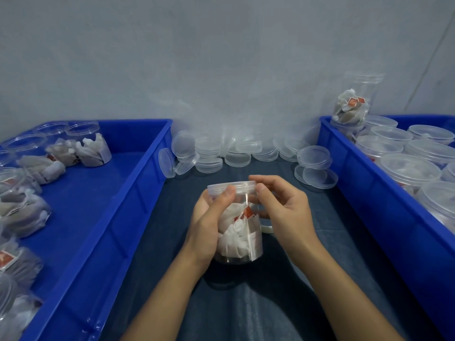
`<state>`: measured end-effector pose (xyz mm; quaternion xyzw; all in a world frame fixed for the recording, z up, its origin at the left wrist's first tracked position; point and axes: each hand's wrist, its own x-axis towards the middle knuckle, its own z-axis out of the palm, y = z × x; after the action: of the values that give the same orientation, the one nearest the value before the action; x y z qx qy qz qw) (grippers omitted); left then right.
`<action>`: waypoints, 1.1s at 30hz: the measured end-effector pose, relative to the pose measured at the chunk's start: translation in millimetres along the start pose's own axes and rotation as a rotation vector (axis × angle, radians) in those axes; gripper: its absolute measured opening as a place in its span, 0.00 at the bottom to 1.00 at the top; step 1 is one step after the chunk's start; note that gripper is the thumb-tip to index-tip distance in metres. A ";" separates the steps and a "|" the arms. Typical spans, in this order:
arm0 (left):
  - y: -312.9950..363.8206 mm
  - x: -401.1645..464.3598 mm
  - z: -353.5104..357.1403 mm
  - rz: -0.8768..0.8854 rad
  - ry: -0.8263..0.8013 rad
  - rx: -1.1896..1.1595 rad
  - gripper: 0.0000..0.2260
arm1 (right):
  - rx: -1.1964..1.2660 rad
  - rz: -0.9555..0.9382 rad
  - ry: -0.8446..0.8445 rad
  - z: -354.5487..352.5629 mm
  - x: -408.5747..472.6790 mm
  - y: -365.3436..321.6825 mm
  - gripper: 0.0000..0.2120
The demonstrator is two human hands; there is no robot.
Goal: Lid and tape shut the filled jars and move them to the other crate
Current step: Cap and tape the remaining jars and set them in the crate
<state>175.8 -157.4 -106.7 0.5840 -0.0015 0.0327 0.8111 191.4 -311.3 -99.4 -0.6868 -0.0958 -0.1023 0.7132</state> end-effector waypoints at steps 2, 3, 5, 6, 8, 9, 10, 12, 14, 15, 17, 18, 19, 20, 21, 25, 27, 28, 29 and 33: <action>0.0 -0.2 0.6 0.011 -0.009 0.009 0.29 | 0.022 0.004 -0.016 2.9 -2.1 -1.5 0.08; -0.4 -0.3 0.8 0.016 -0.013 0.019 0.28 | 0.013 -0.002 -0.016 5.2 -3.5 -1.7 0.11; -1.1 -1.1 1.2 0.025 -0.020 0.041 0.27 | -0.047 -0.015 -0.018 9.5 -5.0 0.1 0.14; -1.2 -1.5 1.3 0.028 -0.025 0.048 0.27 | -0.060 -0.016 -0.023 11.1 -5.0 1.0 0.15; -1.3 -1.4 1.5 0.031 -0.026 0.060 0.26 | -0.040 -0.013 -0.035 10.4 -4.2 1.4 0.16; -1.4 -1.2 1.4 0.031 -0.024 0.066 0.26 | -0.024 -0.015 -0.041 9.4 -3.9 0.8 0.16; -1.3 -0.8 0.9 0.029 -0.024 0.069 0.27 | -0.009 -0.015 -0.041 8.5 -3.6 0.3 0.17; -1.5 0.2 -0.1 0.024 -0.016 0.072 0.27 | 0.006 -0.007 -0.035 6.5 -3.0 -0.3 0.18; -2.7 0.3 -1.8 0.021 -0.006 0.078 0.27 | 0.015 0.003 -0.040 5.5 -2.9 0.6 0.19; -3.2 0.5 -2.6 0.016 -0.003 0.083 0.28 | 0.022 0.008 -0.041 5.4 -3.0 0.8 0.19; -3.6 0.2 -3.6 0.005 -0.005 0.092 0.28 | 0.016 0.003 -0.037 6.1 -3.6 1.2 0.19; -3.7 0.0 -3.9 0.003 -0.009 0.093 0.28 | -0.004 -0.014 -0.032 6.6 -4.2 1.3 0.19; -3.8 -0.1 -3.8 0.002 -0.012 0.092 0.29 | -0.029 -0.033 -0.028 7.0 -5.0 0.9 0.18; -3.5 0.2 -3.2 0.004 -0.014 0.092 0.29 | -0.049 -0.046 -0.026 7.5 -5.2 1.1 0.18; -3.4 -0.2 -2.7 0.007 -0.016 0.095 0.29 | -0.057 -0.046 -0.024 7.8 -5.3 1.3 0.18; -6.6 0.8 -2.8 0.033 -0.012 0.134 0.27 | -0.004 -0.006 -0.006 7.7 -3.5 1.3 0.19; -8.2 1.1 -3.6 0.048 -0.012 0.141 0.30 | 0.007 -0.005 -0.004 6.4 -3.5 0.9 0.19; -8.4 1.4 -4.2 0.052 -0.015 0.139 0.31 | 0.004 -0.009 -0.007 6.5 -4.0 0.7 0.19; -8.2 1.9 -4.4 0.054 -0.024 0.137 0.32 | -0.003 -0.017 -0.011 6.6 -5.0 0.5 0.19; -9.3 4.7 -4.1 0.083 -0.033 0.149 0.33 | -0.048 -0.062 -0.033 10.0 -6.4 1.4 0.17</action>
<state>180.9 -156.2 -116.7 0.6424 -0.0366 0.0565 0.7634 185.7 -301.2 -102.2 -0.7020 -0.1263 -0.1151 0.6914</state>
